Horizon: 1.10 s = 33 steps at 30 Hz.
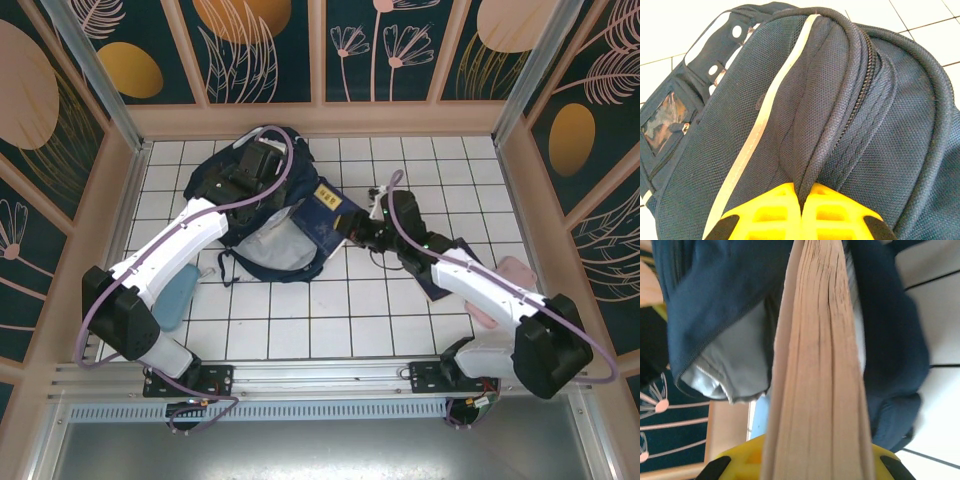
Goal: Pack books, pencil case, and school supplies into a backpack
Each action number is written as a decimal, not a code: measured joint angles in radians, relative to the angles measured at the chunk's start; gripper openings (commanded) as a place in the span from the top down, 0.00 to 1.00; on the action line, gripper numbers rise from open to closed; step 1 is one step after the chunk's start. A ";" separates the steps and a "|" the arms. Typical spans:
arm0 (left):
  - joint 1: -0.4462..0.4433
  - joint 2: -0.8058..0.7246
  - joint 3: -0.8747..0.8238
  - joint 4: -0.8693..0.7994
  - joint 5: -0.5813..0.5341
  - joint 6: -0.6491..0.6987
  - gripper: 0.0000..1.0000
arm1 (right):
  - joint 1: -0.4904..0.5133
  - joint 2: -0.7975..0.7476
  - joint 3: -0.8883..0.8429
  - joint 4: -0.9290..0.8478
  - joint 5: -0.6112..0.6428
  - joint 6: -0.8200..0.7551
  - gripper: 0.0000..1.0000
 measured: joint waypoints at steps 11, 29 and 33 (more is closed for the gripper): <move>0.000 0.000 0.006 0.008 0.068 -0.034 1.00 | 0.053 0.348 0.134 0.232 -0.018 0.100 1.00; 0.002 -0.008 0.045 0.006 0.171 -0.098 1.00 | 0.085 0.818 0.442 0.626 0.141 0.330 1.00; 0.005 -0.008 0.053 0.006 0.175 -0.101 1.00 | 0.090 0.863 0.503 0.635 0.178 0.343 1.00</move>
